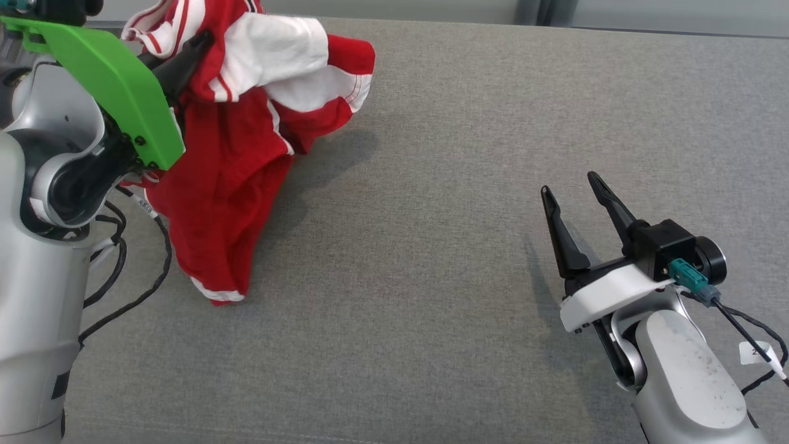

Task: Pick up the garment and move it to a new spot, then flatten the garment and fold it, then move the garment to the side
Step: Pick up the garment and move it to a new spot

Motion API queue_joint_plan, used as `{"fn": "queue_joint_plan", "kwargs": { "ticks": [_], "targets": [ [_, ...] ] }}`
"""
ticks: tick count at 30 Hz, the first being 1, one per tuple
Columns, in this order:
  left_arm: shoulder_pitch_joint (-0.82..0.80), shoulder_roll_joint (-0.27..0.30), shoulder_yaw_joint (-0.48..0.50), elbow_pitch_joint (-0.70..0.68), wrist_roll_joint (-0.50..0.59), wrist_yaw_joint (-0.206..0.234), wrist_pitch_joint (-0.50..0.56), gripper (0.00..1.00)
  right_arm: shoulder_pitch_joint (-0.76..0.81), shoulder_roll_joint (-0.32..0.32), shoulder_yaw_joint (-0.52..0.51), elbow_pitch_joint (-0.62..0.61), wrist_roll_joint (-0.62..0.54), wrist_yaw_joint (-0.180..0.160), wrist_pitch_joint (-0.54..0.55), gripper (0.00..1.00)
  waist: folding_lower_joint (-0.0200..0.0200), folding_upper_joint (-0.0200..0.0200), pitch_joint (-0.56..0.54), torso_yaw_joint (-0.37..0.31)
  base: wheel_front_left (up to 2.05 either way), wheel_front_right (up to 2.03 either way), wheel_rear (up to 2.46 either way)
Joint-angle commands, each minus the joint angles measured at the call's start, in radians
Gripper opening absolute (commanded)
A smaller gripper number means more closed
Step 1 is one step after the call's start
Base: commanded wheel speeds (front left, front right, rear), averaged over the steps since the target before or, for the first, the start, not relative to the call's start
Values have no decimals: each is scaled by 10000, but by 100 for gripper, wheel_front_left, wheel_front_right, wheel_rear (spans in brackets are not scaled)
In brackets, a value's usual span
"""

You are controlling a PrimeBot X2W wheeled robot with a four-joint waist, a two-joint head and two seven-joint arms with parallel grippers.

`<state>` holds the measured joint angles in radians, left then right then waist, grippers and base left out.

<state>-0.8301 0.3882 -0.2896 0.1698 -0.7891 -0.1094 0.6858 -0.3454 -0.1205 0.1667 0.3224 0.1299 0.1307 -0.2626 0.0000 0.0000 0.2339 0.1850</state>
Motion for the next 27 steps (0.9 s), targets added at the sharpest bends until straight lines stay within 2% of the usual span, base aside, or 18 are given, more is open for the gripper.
{"fn": "queue_joint_plan", "kwargs": {
  "ticks": [1, 4, 8, 13, 16, 21, 25, 27],
  "targets": [
    [93, -52, 56, -323, -238, 53, 128, 0, 155, -7, -64, -17, 80, 1, -31, 100, 0, 0, -76, -214, 0, 0, 0],
    [156, -322, 274, -1428, -1059, 282, 664, 0, 141, 75, -141, -42, 93, 1, -31, 100, 0, 0, -106, -437, 0, 0, 0],
    [227, -956, 68, -2798, -1926, 654, 1282, 0, 9, 217, -281, -136, 127, 1, -31, 100, 0, 0, -119, -882, 0, 0, 0],
    [210, -1919, -528, -4046, -2423, 1235, 1668, 0, -114, 406, -416, -260, 175, 1, -31, 100, 0, 0, -122, -1737, 0, 0, 0],
    [117, -2425, -848, -4359, -2350, 1535, 1606, 0, -161, 543, -541, -372, 235, 1, -31, 100, 0, 0, -85, -2378, 0, 0, 0],
    [295, -2844, -1041, -3856, -1986, 1564, 821, 0, -113, 653, -787, -536, 298, 1, -31, 100, 0, 0, 135, -3395, 0, 0, 0],
    [1079, -2702, -784, -2518, -1940, 1009, -94, 0, -11, 679, -961, -603, 348, 1, -31, 100, 0, 0, 378, -4025, 0, 0, 0],
    [1611, -2352, -587, -998, -1531, 746, -776, 0, 112, 693, -967, -619, 427, 1, -31, 100, 0, 0, 477, -4315, 0, 0, 0]
  ]
}}
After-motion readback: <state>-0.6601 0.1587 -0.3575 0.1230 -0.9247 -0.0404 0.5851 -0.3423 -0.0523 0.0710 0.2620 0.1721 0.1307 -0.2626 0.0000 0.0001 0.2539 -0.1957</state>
